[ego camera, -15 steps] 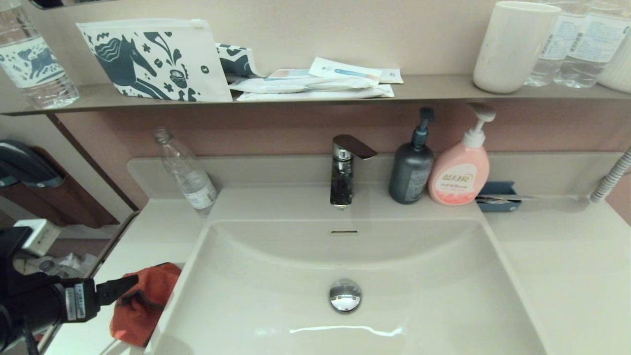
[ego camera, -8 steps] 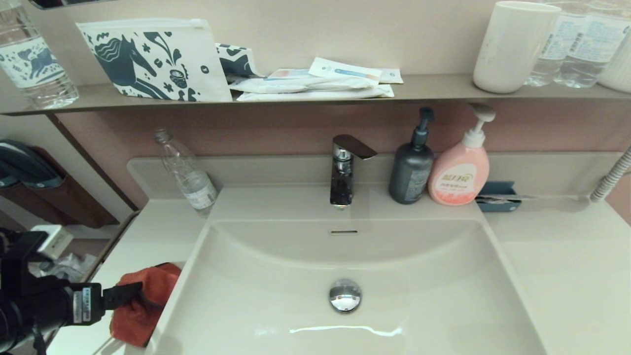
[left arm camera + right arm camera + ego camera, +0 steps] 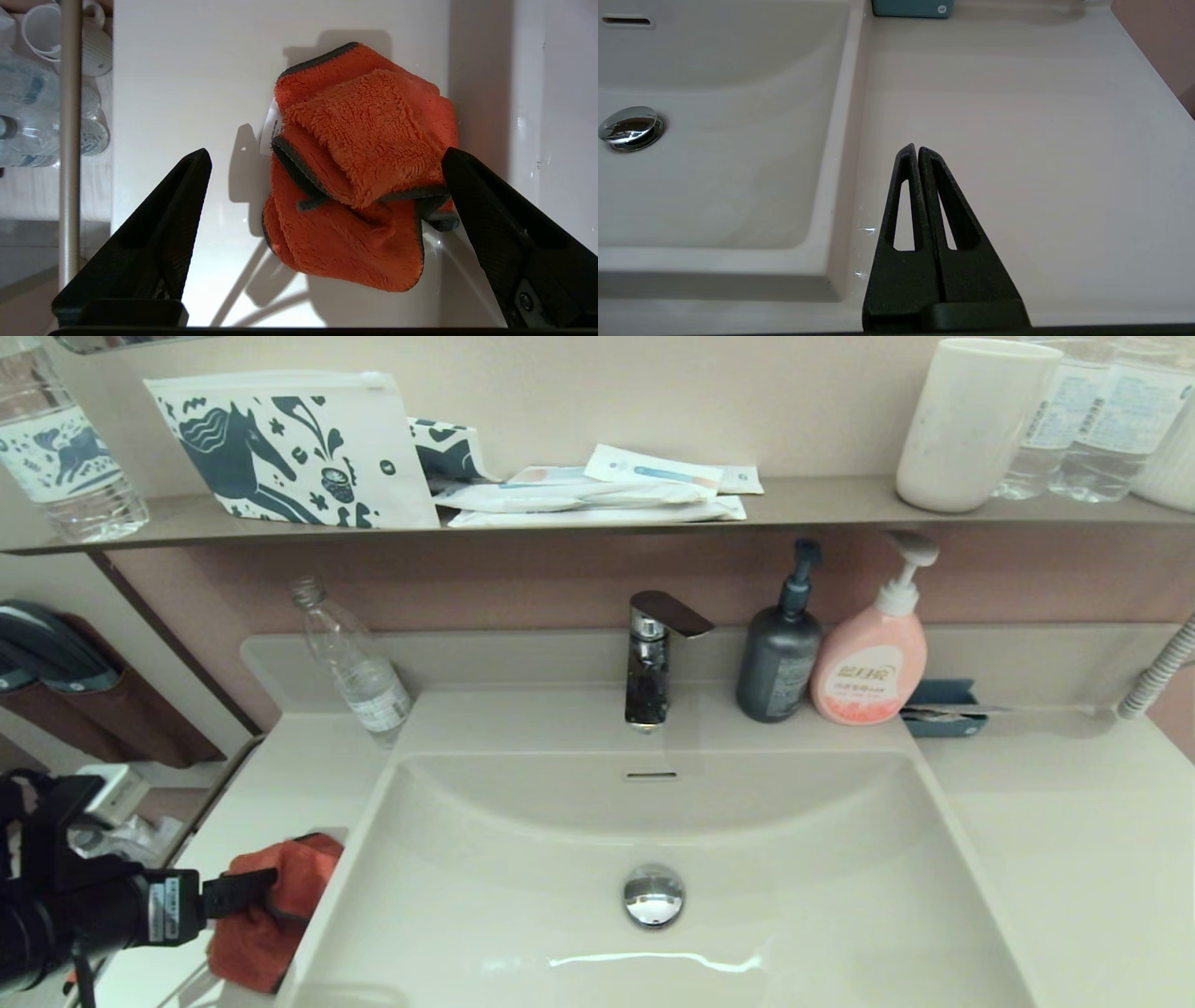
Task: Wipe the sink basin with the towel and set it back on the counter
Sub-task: Pick up the cloth
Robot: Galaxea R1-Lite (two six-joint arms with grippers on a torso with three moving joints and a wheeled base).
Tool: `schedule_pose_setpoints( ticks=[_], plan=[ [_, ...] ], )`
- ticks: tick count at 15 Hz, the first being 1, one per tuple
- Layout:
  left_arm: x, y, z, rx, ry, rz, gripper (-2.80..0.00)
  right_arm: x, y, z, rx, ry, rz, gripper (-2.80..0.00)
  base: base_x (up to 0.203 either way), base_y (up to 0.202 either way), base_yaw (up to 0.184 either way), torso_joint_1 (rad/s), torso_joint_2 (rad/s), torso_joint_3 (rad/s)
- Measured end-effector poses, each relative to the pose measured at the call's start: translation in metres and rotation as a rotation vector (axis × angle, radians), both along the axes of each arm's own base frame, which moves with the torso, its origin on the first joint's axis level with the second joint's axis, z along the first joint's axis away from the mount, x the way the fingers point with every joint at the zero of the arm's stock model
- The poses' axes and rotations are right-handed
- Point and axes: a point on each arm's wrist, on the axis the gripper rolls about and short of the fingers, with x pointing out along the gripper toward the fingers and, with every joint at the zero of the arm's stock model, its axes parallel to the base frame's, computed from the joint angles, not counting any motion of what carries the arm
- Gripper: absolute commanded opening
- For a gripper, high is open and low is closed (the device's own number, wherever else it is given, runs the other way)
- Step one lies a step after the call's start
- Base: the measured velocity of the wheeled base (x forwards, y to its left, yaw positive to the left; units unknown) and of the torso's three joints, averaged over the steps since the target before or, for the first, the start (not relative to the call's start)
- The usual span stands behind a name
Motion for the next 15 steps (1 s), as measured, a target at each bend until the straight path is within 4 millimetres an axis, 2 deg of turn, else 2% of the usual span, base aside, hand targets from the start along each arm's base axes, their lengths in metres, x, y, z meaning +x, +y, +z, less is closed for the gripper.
schedule_pose_setpoints(
  ticks=[9, 15],
  plan=[
    [0.018, 0.008, -0.012, 0.023, -0.006, -0.016, 0.00, 0.000, 0.000, 0.000, 0.000, 0.000, 0.000, -2.80, 0.000, 0.000, 0.000, 0.000, 0.00, 0.000],
    [0.028, 0.022, -0.017, 0.042, -0.038, 0.015, 0.00, 0.000, 0.000, 0.000, 0.000, 0.000, 0.000, -2.80, 0.000, 0.000, 0.000, 0.000, 0.00, 0.000]
  ],
)
